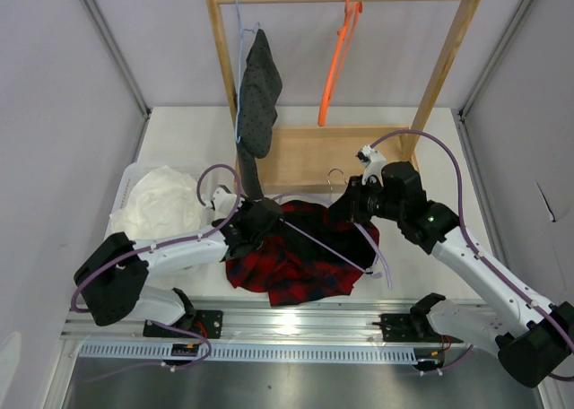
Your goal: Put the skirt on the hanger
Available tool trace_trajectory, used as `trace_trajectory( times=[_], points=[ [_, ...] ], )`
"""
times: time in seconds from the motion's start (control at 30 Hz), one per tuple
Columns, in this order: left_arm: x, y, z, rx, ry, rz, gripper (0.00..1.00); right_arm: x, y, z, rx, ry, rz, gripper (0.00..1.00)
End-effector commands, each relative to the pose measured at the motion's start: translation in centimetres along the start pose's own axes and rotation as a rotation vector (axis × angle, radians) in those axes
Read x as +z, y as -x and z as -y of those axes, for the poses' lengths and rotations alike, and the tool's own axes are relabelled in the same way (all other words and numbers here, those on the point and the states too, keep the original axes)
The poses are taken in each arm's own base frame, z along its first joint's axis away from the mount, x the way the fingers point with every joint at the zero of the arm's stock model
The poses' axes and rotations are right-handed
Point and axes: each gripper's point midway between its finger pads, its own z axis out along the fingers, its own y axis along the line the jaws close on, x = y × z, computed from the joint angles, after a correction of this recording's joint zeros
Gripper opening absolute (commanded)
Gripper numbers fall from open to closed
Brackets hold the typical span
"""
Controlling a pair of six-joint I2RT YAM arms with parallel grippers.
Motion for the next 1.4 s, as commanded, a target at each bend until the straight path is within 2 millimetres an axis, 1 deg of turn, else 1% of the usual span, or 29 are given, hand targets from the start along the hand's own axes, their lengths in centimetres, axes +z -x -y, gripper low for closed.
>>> trace_trajectory(
  times=[0.0,0.03,0.1,0.13,0.17,0.27,0.43,0.47,0.53,0.6,0.73,0.77,0.9,0.97,1.03,1.13,1.23,1.37],
  points=[
    [0.0,1.1,1.3,-0.059,-0.02,0.055,0.0,-0.6,0.3,-1.1,-0.019,0.038,0.014,0.0],
    [0.0,1.1,1.3,-0.059,-0.024,0.055,0.0,-0.5,0.2,-1.0,-0.02,0.035,0.012,0.0],
    [-0.2,1.2,1.9,-0.081,-0.056,0.052,0.0,-0.4,0.1,-0.8,-0.017,0.029,0.01,0.0],
    [-0.1,1.2,1.8,-0.076,-0.064,0.051,0.0,-0.4,0.1,-0.8,-0.015,0.027,0.009,0.0],
    [-0.3,1.2,2.4,-0.095,-0.087,0.044,0.0,-0.3,0.1,-0.6,-0.012,0.021,0.007,0.0],
    [-0.3,1.1,2.6,-0.089,-0.098,0.039,0.0,-0.2,0.2,-0.6,-0.013,0.016,0.01,0.0],
    [-0.3,0.9,2.6,-0.082,-0.092,0.033,0.0,0.1,-0.1,-0.7,-0.012,0.028,-0.007,0.0],
    [-0.2,0.9,1.9,-0.063,-0.066,0.036,0.0,0.1,-0.1,-0.8,-0.012,0.033,-0.007,0.0],
    [-0.2,1.2,2.1,-0.084,-0.052,0.049,0.0,-0.1,0.0,-0.8,-0.017,0.029,-0.003,0.0],
    [-0.2,1.5,1.8,-0.091,-0.039,0.06,0.0,-0.1,-0.1,-0.7,-0.02,0.026,-0.005,0.0],
    [-0.2,1.6,2.5,-0.12,-0.055,0.058,0.0,-0.2,-0.3,-0.7,-0.02,0.027,-0.009,0.0],
    [-0.5,1.6,3.3,-0.147,-0.086,0.046,0.0,-0.1,-0.3,-0.7,-0.018,0.028,-0.011,0.0],
    [-0.7,1.2,3.6,-0.129,-0.123,0.018,0.0,0.0,-0.3,-0.6,-0.018,0.027,-0.009,0.0],
    [-0.8,1.0,4.2,-0.136,-0.151,0.002,0.0,0.1,-0.4,-0.6,-0.014,0.024,-0.011,0.0],
    [-0.8,0.6,3.9,-0.126,-0.155,-0.011,0.0,0.2,-0.3,-0.5,-0.013,0.023,-0.007,0.0],
    [-1.0,0.3,3.9,-0.126,-0.166,-0.026,0.0,0.3,-0.2,-0.4,-0.009,0.02,-0.002,0.0],
    [-1.1,0.3,3.9,-0.12,-0.17,-0.028,0.0,0.4,-0.3,-0.3,-0.006,0.017,-0.001,0.0],
    [-1.2,0.4,3.8,-0.105,-0.168,-0.032,0.0,0.4,0.2,-0.3,-0.003,0.013,0.019,0.0]
  ],
)
